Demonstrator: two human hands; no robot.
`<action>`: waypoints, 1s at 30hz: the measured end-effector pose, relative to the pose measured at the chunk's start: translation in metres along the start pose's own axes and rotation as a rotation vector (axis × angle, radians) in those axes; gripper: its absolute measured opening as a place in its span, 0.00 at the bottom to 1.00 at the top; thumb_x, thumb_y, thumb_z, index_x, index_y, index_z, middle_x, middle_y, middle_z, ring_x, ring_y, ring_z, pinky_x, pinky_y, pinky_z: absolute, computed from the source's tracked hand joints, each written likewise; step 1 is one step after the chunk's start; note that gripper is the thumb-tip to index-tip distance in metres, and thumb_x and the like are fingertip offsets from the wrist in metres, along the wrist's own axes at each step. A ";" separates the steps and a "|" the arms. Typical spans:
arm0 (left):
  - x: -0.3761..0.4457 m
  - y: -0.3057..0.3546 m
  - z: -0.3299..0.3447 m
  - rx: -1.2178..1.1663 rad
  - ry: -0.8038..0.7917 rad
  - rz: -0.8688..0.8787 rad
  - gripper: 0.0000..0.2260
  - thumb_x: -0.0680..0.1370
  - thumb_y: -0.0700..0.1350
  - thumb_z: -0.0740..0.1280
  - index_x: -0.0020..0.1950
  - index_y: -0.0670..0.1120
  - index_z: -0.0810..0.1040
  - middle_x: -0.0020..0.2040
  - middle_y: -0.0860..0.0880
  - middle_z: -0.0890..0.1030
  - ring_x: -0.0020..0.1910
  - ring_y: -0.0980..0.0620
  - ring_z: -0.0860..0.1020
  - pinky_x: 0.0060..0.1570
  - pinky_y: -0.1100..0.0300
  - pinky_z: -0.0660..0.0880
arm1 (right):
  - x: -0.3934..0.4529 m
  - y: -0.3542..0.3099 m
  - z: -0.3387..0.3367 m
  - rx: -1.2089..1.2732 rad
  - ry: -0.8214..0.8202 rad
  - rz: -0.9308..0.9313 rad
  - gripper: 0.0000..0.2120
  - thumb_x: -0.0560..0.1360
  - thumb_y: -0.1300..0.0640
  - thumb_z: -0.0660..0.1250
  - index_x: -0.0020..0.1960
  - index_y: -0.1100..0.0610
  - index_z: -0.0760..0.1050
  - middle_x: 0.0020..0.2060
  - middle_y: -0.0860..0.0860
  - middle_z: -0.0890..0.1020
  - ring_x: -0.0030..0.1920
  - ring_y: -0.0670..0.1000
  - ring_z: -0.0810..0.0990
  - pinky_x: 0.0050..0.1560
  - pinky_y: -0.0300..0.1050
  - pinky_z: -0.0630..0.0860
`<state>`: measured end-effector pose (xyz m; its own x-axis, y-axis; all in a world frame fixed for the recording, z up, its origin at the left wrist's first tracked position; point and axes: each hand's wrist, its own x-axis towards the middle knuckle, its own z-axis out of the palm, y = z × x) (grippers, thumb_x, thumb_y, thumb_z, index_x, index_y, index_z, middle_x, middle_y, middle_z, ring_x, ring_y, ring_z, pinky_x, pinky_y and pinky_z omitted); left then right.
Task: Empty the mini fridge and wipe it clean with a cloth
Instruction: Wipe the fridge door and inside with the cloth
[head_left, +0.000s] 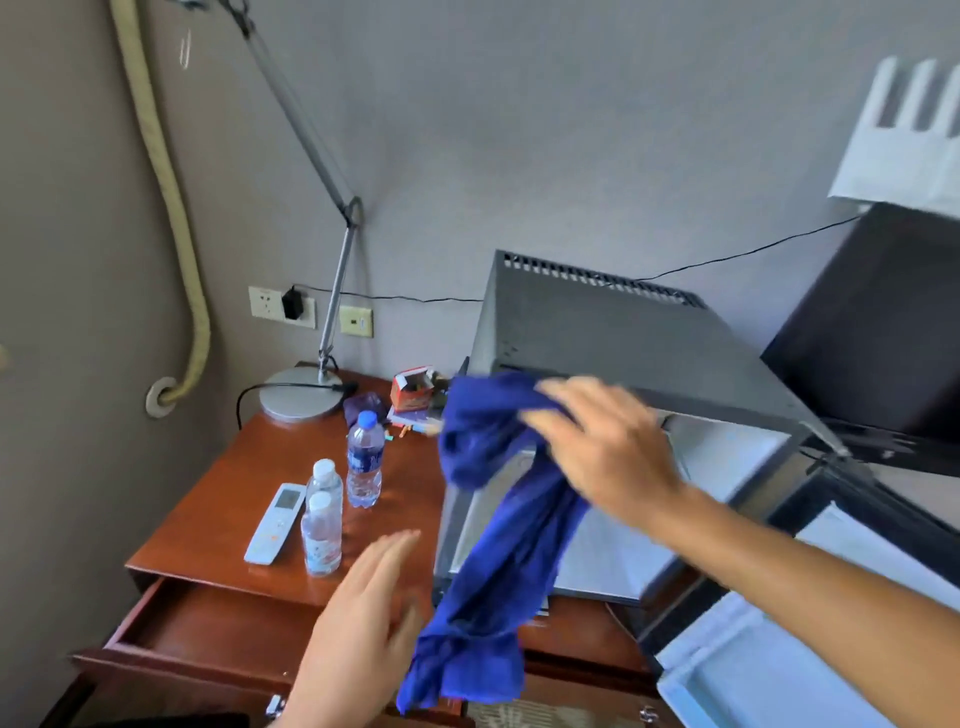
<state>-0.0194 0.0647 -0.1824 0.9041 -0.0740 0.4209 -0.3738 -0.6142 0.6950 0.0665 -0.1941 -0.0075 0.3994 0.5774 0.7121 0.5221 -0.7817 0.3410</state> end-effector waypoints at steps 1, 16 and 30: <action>0.022 0.015 -0.003 -0.011 -0.036 0.027 0.30 0.73 0.42 0.67 0.75 0.56 0.72 0.72 0.58 0.74 0.73 0.58 0.71 0.70 0.76 0.58 | 0.014 0.021 -0.013 -0.087 0.071 0.075 0.13 0.82 0.59 0.61 0.55 0.51 0.84 0.57 0.54 0.84 0.53 0.59 0.82 0.48 0.55 0.79; 0.176 0.090 0.024 0.069 0.030 0.124 0.31 0.85 0.59 0.52 0.85 0.49 0.50 0.84 0.57 0.48 0.82 0.64 0.43 0.81 0.60 0.46 | 0.106 0.126 0.106 0.302 -0.866 0.685 0.28 0.84 0.39 0.46 0.81 0.49 0.57 0.80 0.57 0.58 0.79 0.59 0.58 0.73 0.54 0.60; 0.158 0.066 0.000 -0.676 0.034 -0.148 0.53 0.67 0.58 0.80 0.77 0.59 0.43 0.74 0.75 0.58 0.76 0.74 0.56 0.68 0.76 0.62 | 0.128 -0.011 0.077 0.926 -0.391 0.308 0.11 0.77 0.55 0.71 0.59 0.52 0.82 0.48 0.45 0.83 0.49 0.46 0.81 0.54 0.46 0.76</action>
<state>0.0985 0.0122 -0.0703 0.9527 0.0041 0.3039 -0.3039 0.0098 0.9526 0.1693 -0.0934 0.0328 0.7421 0.5489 0.3846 0.6630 -0.5171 -0.5413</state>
